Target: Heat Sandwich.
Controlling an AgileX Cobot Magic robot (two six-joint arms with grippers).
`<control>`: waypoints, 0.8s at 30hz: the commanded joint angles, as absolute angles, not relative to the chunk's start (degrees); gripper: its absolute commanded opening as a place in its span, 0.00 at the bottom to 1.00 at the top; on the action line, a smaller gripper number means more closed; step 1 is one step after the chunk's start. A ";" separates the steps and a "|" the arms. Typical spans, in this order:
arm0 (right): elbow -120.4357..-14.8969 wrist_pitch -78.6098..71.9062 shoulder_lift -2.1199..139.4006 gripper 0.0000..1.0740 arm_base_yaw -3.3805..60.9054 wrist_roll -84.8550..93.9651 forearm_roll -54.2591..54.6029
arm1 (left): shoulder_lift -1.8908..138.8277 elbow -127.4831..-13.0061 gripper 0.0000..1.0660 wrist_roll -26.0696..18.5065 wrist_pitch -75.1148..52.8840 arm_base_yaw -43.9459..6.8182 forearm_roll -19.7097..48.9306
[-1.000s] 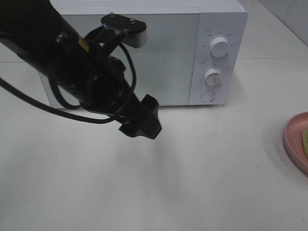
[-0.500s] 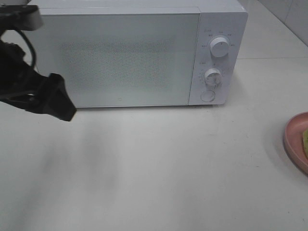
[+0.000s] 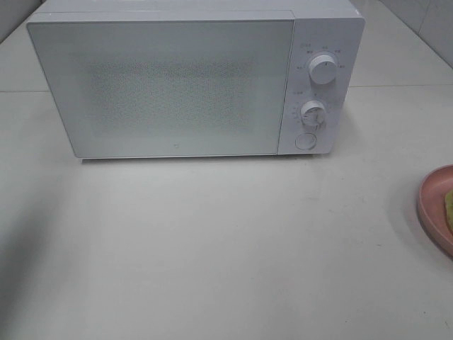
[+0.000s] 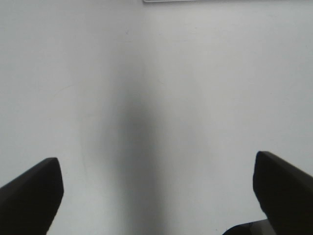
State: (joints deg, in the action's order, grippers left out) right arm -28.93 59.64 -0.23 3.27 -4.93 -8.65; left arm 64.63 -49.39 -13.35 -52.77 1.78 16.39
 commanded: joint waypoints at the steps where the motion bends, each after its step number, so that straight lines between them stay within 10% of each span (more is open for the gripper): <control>1: -28.93 59.24 -1.78 0.71 2.86 -4.64 -8.77 | 58.21 -45.78 0.98 -11.52 -53.57 4.35 14.90; 9: -28.93 59.24 -1.78 0.71 2.86 -4.64 -8.77 | 48.41 -40.68 0.98 -2.52 -56.32 4.35 5.10; 24: -28.93 59.24 -1.78 0.71 2.86 -4.64 -8.77 | 27.73 -31.68 0.98 -3.72 -57.75 3.55 5.50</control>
State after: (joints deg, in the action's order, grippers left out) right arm -28.93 59.64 -0.23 3.27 -4.93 -8.65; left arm 28.88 -32.20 -3.67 -58.04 4.01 5.16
